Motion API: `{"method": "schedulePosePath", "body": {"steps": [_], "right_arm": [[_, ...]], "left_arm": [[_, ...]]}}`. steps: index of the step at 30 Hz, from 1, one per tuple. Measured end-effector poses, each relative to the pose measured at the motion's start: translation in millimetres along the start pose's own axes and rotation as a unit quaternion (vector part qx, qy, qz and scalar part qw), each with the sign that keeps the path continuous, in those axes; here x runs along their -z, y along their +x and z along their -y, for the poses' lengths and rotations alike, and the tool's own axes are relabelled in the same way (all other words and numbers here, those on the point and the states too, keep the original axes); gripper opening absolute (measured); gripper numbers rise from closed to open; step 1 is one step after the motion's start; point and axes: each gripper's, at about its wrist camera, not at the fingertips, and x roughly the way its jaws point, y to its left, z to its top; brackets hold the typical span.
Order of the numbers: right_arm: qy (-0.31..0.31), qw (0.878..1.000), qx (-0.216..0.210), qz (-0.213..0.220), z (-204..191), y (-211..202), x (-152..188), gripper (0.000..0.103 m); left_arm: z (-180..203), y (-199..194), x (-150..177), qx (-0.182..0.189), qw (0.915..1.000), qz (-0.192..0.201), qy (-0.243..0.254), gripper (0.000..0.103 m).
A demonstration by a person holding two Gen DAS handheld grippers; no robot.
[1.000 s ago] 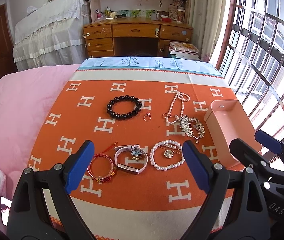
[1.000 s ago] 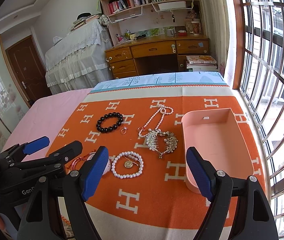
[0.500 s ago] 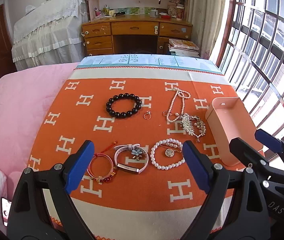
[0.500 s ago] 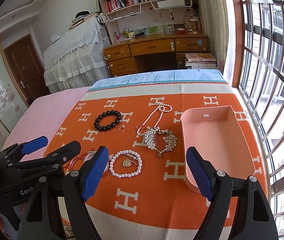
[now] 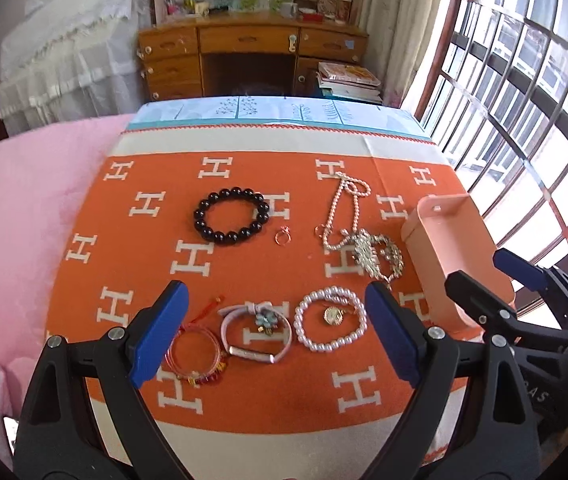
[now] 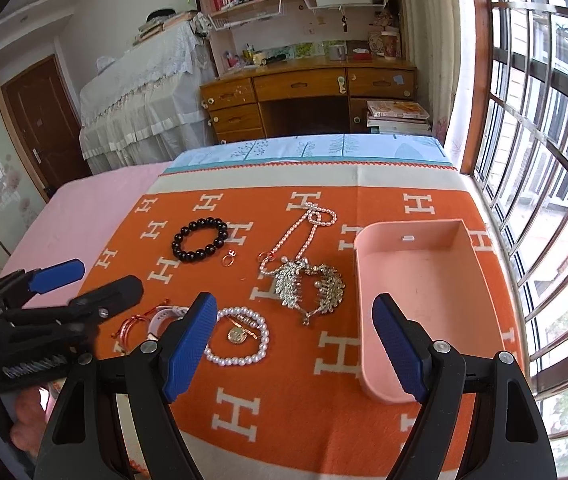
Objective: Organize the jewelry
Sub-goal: 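Grasp the black bead bracelet with the left gripper while the right gripper grasps the pearl necklace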
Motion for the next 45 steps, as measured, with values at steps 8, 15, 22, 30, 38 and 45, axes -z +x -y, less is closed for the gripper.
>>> {"method": "schedulePosePath", "body": {"steps": [8, 15, 22, 30, 38, 45], "right_arm": [[0.006, 0.999, -0.020, -0.035, 10, 29, -68, 0.081], [0.003, 0.996, -0.030, -0.081, 6, 74, -130, 0.080], [0.004, 0.987, -0.022, -0.161, -13, 165, -146, 0.068], [0.032, 0.976, 0.015, -0.214, 2, 245, -129, 0.061], [-0.015, 0.974, 0.045, -0.219, -1, 271, -124, 0.055], [-0.044, 0.970, 0.062, -0.231, -2, 274, -124, 0.039]], "left_arm": [[-42, 6, -67, -0.125, 0.9916, -0.004, 0.032, 0.088], [-81, 30, -108, -0.096, 0.9953, -0.002, 0.002, 0.088], [-110, 103, -123, -0.035, 0.9979, -0.032, -0.045, 0.088], [-107, 168, -120, -0.091, 0.9919, -0.089, 0.002, 0.088], [-111, 190, -121, -0.088, 0.9912, -0.099, 0.008, 0.082], [-117, 198, -118, -0.072, 0.9911, -0.112, -0.009, 0.072]]}}
